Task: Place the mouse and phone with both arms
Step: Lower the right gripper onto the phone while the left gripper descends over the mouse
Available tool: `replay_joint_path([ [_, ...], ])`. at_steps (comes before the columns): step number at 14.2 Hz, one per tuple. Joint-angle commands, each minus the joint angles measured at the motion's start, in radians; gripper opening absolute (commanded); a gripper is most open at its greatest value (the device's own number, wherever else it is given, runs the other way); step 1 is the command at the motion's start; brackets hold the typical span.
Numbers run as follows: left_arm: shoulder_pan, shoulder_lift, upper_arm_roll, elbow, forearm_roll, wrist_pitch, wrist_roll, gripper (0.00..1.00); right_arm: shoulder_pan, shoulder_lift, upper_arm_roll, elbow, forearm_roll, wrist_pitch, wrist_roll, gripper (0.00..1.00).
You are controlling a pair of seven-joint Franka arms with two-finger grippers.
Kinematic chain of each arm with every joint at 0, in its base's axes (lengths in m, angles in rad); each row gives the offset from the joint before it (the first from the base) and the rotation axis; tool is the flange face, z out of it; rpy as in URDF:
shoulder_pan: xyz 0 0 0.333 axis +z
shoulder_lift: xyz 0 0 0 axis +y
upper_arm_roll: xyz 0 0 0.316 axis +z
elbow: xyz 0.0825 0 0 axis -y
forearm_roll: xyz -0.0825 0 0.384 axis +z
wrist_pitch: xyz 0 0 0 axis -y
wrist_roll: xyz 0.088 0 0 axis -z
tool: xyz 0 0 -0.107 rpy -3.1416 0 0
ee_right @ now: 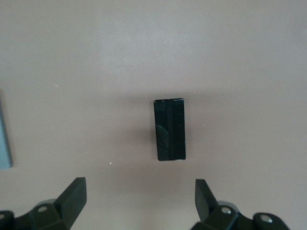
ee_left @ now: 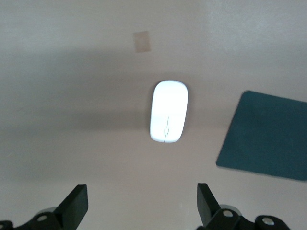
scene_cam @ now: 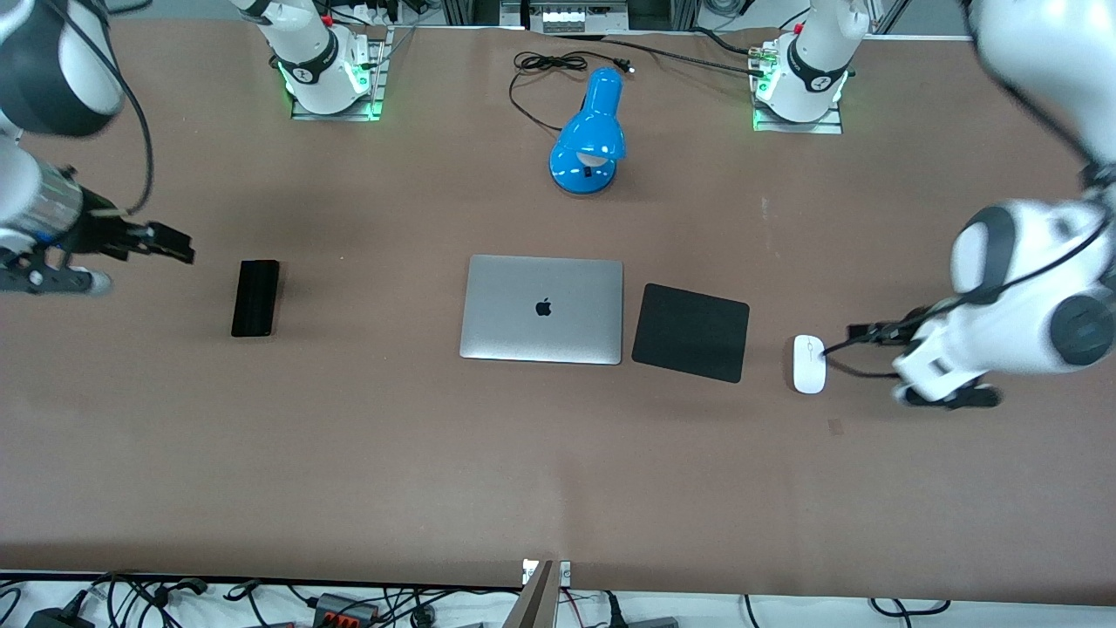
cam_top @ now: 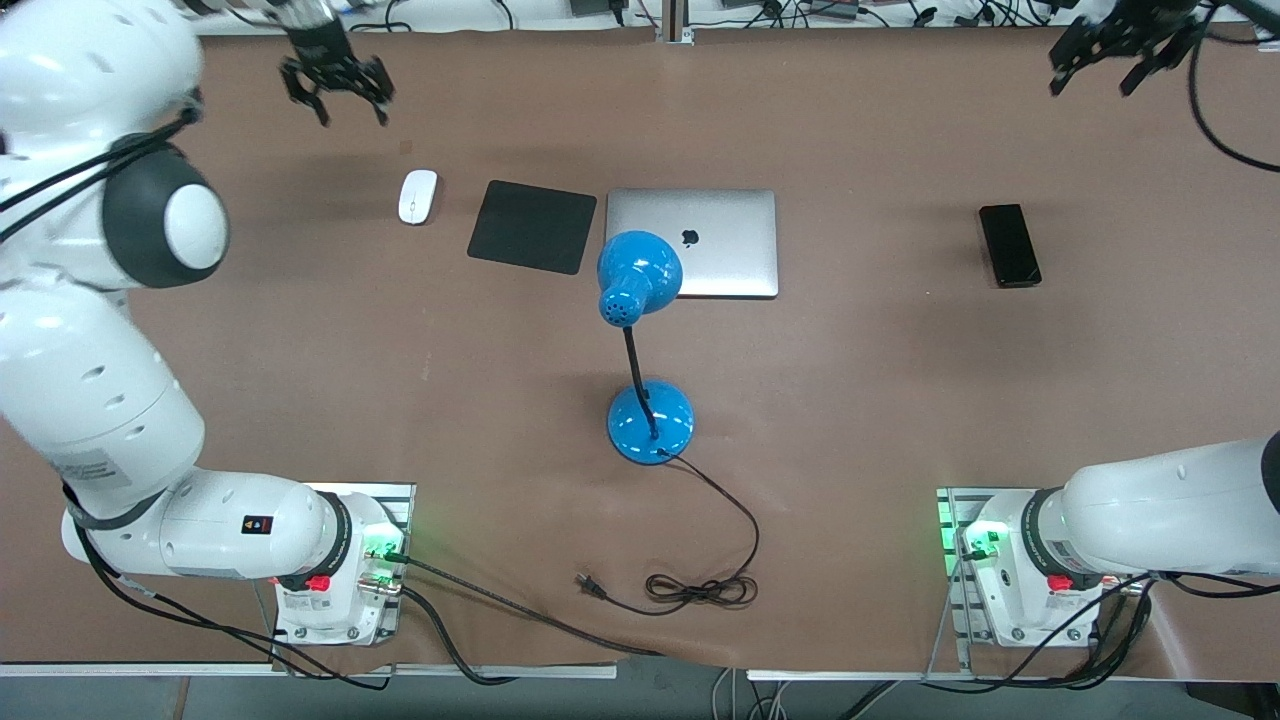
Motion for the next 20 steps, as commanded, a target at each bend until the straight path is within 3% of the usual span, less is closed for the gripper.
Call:
replay_joint_path([
  [1, -0.023, 0.076, 0.001, 0.031, 0.019, 0.046, 0.008, 1.00, -0.015, 0.071, 0.008, -0.016, -0.033, 0.062, 0.015, 1.00],
  [7, -0.047, 0.145, 0.000, 0.029, 0.085, 0.087, 0.013, 1.00, -0.038, 0.235, 0.007, -0.027, -0.038, 0.136, 0.014, 1.00],
  [13, -0.056, 0.184, 0.000, 0.016, 0.090, 0.111, 0.029, 1.00, -0.079, 0.260, 0.005, -0.200, -0.040, 0.356, -0.006, 1.00],
  [20, -0.056, 0.202, -0.002, 0.014, 0.085, 0.163, 0.108, 1.00, -0.111, 0.360, 0.007, -0.217, -0.040, 0.432, -0.032, 1.00],
])
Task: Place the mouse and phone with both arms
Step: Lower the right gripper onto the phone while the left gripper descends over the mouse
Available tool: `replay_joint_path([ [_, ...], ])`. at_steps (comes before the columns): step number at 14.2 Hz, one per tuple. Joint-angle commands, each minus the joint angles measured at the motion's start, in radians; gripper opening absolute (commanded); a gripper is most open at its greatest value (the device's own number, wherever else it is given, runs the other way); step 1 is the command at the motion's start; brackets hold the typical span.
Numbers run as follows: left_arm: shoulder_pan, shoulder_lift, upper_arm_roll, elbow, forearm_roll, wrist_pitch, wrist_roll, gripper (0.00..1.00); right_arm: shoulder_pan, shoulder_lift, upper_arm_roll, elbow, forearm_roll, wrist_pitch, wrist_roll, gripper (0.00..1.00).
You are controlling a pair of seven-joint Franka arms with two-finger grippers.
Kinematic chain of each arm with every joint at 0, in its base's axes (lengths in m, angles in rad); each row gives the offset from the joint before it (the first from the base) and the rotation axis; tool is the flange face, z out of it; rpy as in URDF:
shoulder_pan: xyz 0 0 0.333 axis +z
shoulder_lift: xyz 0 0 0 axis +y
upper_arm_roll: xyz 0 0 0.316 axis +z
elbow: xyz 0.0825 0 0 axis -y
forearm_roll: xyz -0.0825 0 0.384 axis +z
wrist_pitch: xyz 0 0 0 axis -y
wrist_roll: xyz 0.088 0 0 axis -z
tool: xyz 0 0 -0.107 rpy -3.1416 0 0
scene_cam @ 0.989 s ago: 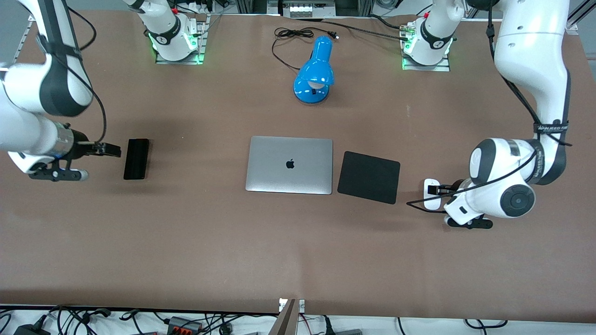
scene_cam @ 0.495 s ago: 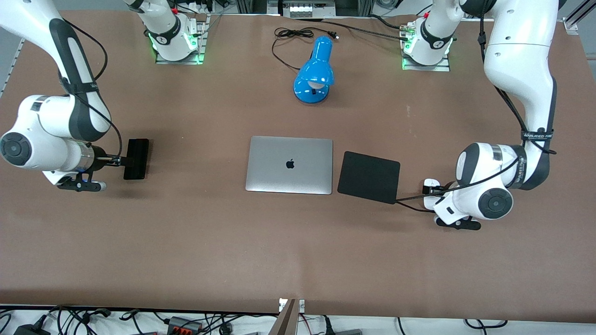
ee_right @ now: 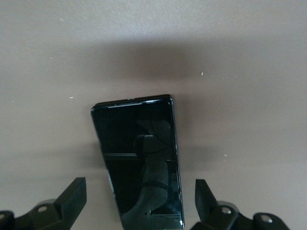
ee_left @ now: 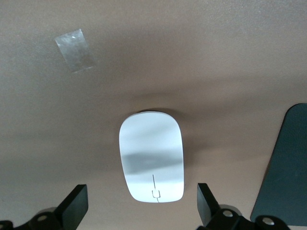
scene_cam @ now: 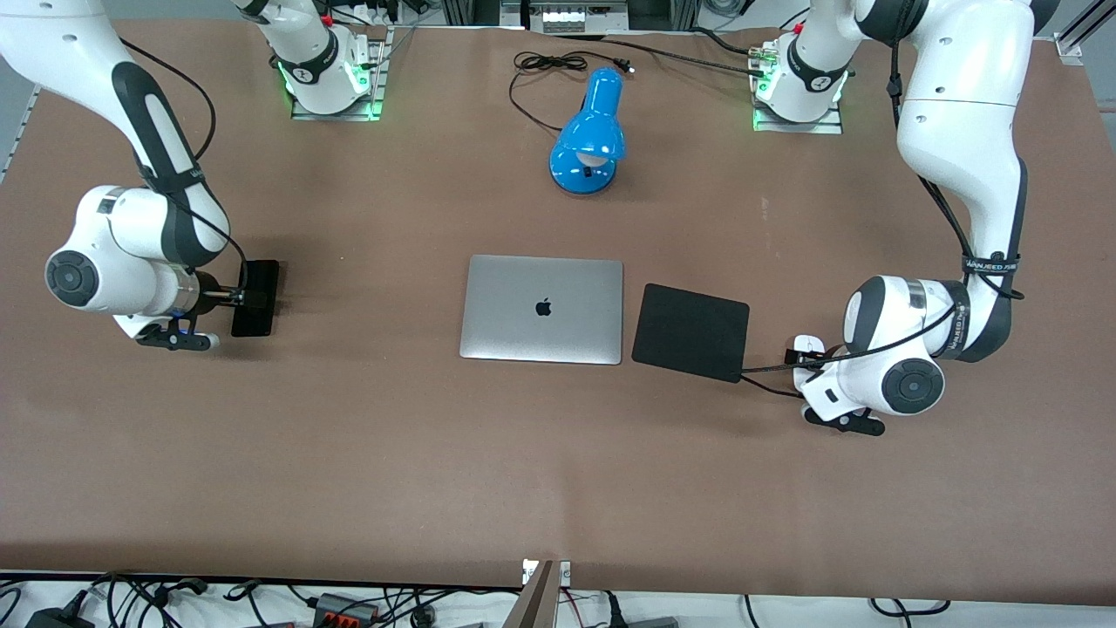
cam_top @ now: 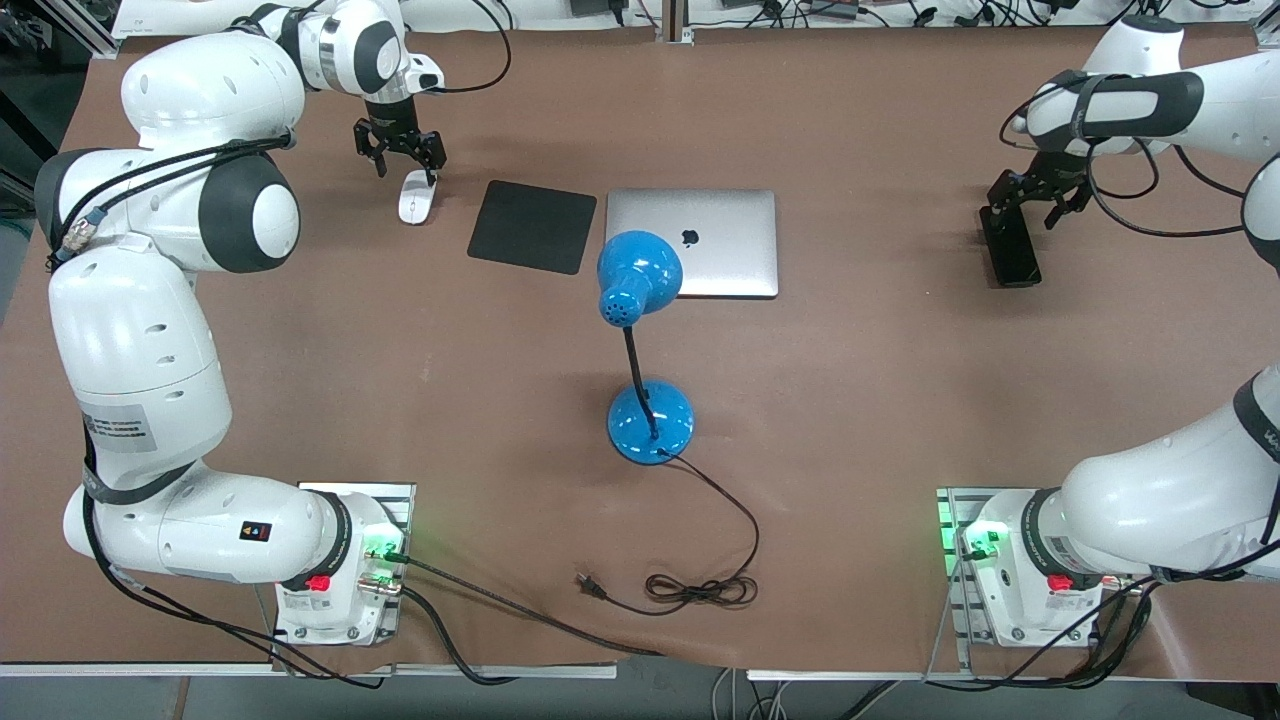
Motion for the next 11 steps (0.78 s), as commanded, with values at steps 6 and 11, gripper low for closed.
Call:
replay_joint_path([
  [6, -0.003, 0.018, 0.000, -0.015, 0.010, 0.060, 0.031, 1.00, -0.020, 0.042, 0.012, -0.010, -0.014, 0.059, -0.014, 1.00],
  [11, -0.001, 0.018, -0.008, -0.046, 0.006, 0.074, 0.028, 1.00, -0.013, 0.047, 0.012, -0.033, -0.014, 0.087, -0.016, 1.00],
])
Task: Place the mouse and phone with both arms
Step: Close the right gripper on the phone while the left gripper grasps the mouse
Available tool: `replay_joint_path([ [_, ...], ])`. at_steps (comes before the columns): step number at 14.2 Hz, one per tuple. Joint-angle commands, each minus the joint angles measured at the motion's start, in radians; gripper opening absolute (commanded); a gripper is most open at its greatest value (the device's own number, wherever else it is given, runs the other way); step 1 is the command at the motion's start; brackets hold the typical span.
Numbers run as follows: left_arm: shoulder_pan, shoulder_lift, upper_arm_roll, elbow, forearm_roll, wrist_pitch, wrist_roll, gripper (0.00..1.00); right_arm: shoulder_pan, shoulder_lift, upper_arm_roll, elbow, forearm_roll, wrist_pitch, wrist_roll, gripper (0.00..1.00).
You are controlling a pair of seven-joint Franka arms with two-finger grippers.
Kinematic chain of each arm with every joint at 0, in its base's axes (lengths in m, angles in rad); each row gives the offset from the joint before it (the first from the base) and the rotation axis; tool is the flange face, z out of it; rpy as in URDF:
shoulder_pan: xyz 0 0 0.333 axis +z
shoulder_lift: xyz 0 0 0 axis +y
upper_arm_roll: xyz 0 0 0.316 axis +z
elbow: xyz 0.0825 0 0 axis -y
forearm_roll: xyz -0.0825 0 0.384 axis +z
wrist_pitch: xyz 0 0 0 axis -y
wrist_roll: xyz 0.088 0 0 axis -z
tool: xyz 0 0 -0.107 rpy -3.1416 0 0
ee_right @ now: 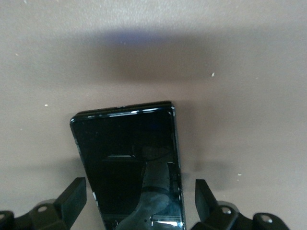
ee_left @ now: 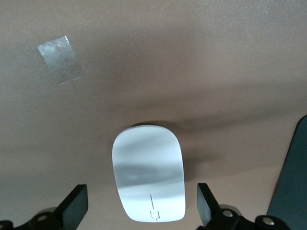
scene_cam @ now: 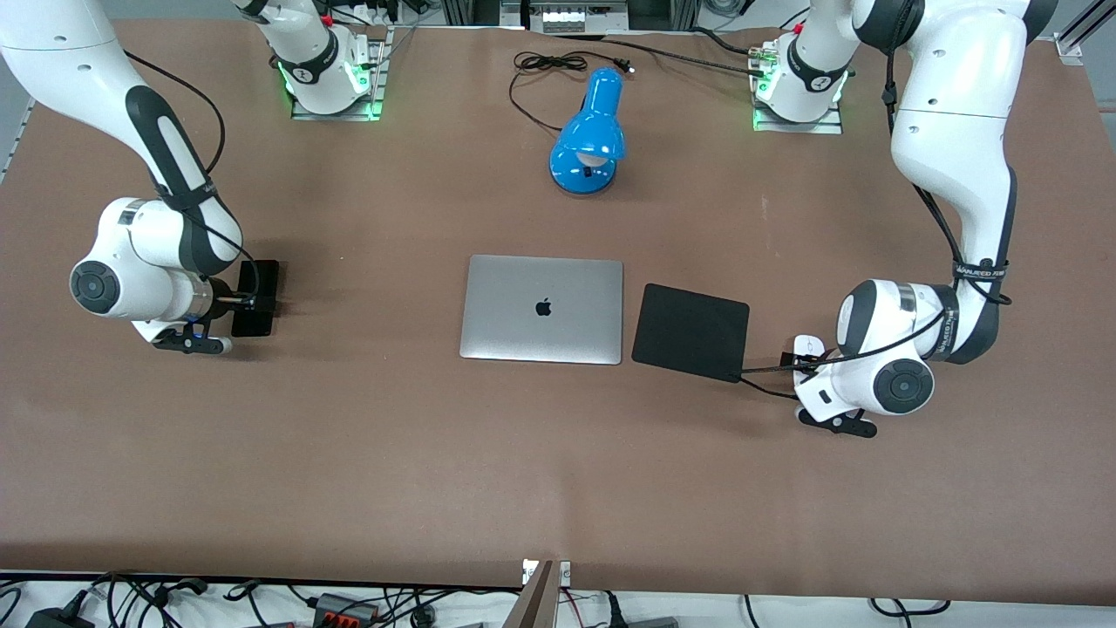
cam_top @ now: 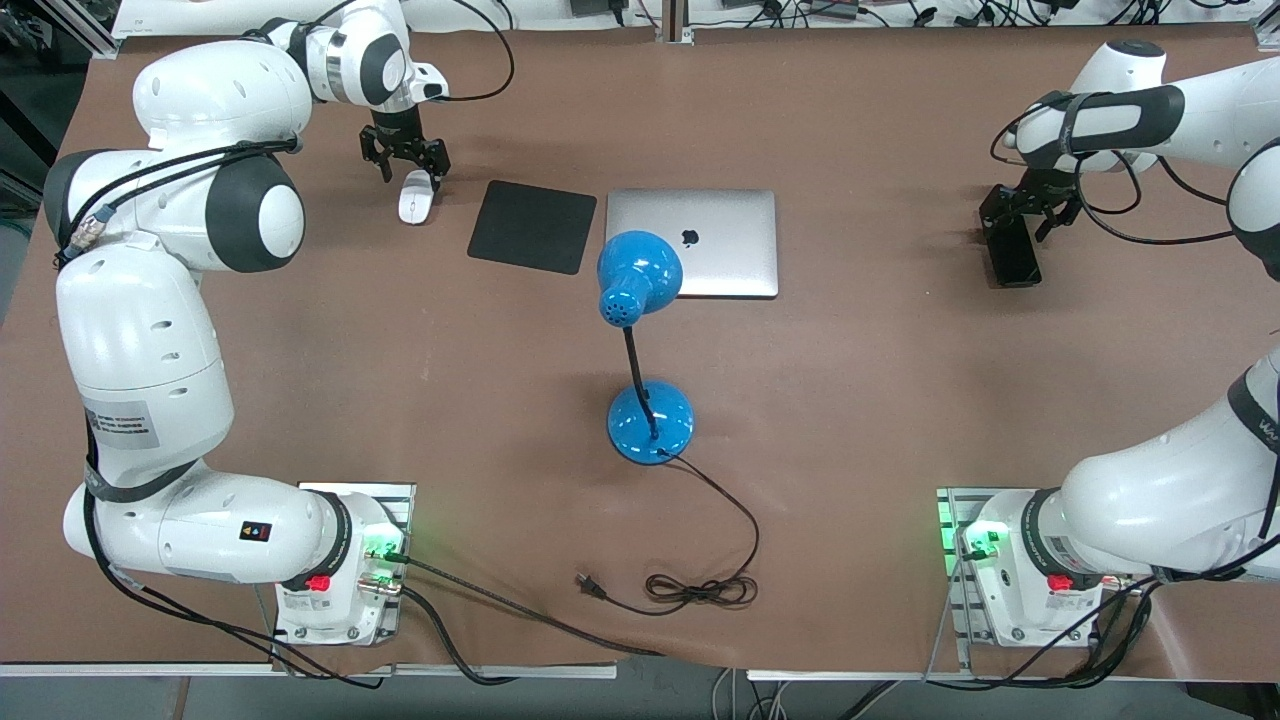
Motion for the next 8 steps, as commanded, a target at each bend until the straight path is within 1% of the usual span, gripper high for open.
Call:
replay_joint_path([
  [1, 0.002, -0.006, -0.012, -0.031, 0.006, 0.016, 0.012, 1.00, -0.005, -0.006, 0.011, -0.021, -0.014, 0.026, -0.014, 1.00],
  [8, 0.000, 0.000, -0.012, -0.039, 0.004, 0.016, 0.005, 1.00, -0.007, -0.004, 0.014, -0.024, -0.014, 0.023, -0.017, 1.00],
])
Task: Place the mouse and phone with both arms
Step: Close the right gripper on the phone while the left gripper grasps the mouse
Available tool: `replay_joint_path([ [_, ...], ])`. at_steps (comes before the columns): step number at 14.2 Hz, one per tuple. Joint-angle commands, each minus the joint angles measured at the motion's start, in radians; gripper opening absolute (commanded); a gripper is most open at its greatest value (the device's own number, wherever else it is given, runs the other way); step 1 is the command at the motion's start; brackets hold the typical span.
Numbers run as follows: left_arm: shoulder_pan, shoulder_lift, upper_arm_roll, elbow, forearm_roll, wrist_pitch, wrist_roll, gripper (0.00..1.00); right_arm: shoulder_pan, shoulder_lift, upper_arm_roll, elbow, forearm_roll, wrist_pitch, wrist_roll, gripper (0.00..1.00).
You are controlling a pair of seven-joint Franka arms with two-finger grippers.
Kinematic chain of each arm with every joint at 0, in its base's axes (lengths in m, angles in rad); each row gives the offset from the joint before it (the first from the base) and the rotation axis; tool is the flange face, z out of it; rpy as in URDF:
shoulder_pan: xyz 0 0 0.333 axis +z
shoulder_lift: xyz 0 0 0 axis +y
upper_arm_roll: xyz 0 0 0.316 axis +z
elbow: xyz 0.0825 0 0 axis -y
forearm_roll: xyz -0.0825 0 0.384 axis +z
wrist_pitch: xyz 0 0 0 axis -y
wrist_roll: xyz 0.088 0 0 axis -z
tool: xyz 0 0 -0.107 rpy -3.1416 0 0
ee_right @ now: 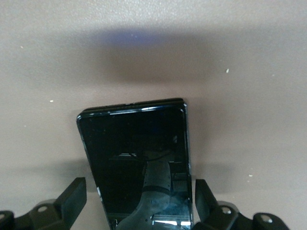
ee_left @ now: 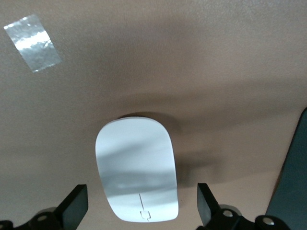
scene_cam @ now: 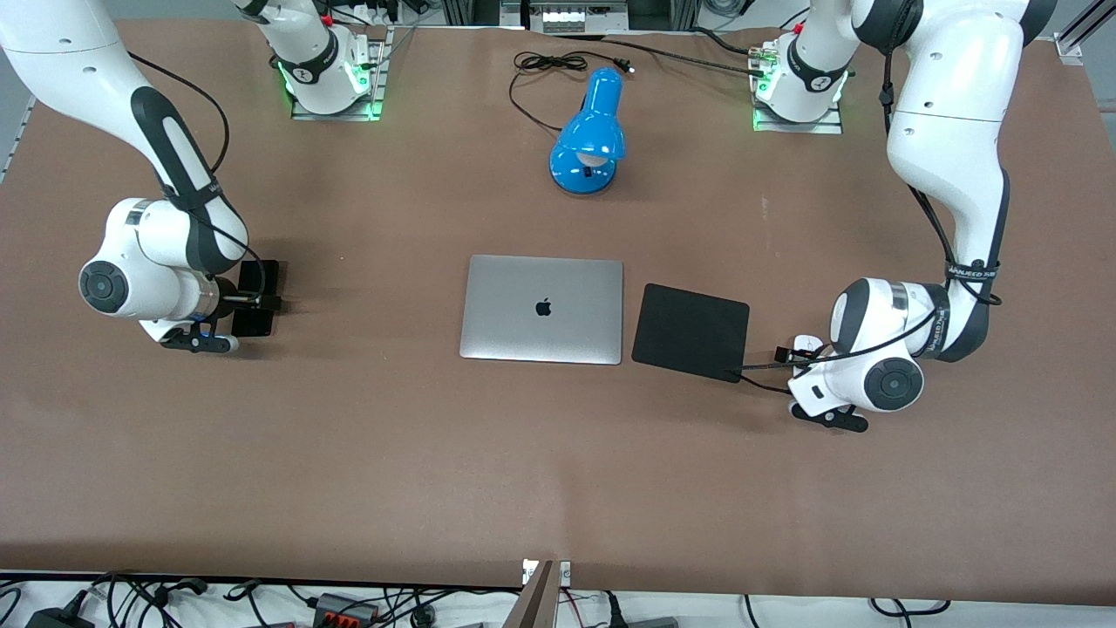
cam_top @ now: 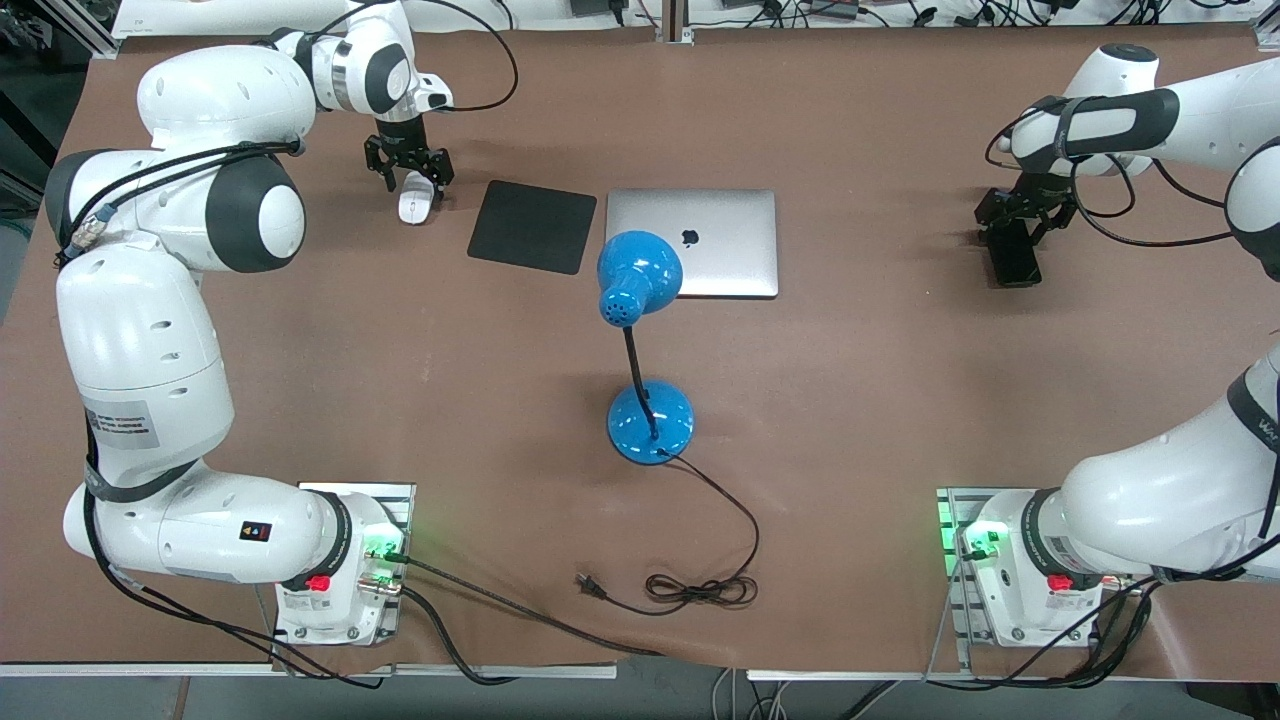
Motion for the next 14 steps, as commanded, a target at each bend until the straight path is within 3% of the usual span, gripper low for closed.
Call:
replay_joint_path([
  [1, 0.001, 0.002, -0.004, -0.012, 0.004, 0.013, 0.006, 1.00, -0.010, -0.005, 0.006, -0.016, -0.014, 0.017, -0.017, 1.00],
  [4, 0.002, 0.004, -0.003, -0.010, 0.004, 0.015, 0.006, 0.99, -0.015, 0.007, 0.006, -0.016, -0.014, 0.015, -0.022, 1.00],
  [7, 0.004, 0.004, -0.004, -0.010, 0.004, 0.015, 0.006, 0.79, -0.013, 0.015, 0.006, -0.016, -0.014, 0.015, -0.020, 1.00],
  [10, 0.005, 0.002, -0.004, -0.009, 0.004, 0.015, 0.010, 0.66, -0.009, 0.015, 0.006, -0.014, -0.014, 0.009, -0.017, 1.00],
  [11, 0.005, 0.002, -0.004, -0.007, 0.004, 0.013, 0.012, 0.63, -0.009, 0.015, 0.006, -0.014, -0.014, 0.009, -0.017, 0.94],
  [14, 0.005, -0.001, -0.004, -0.001, 0.004, 0.013, 0.015, 0.62, -0.009, 0.010, 0.006, -0.014, -0.014, 0.006, -0.020, 0.52],
])
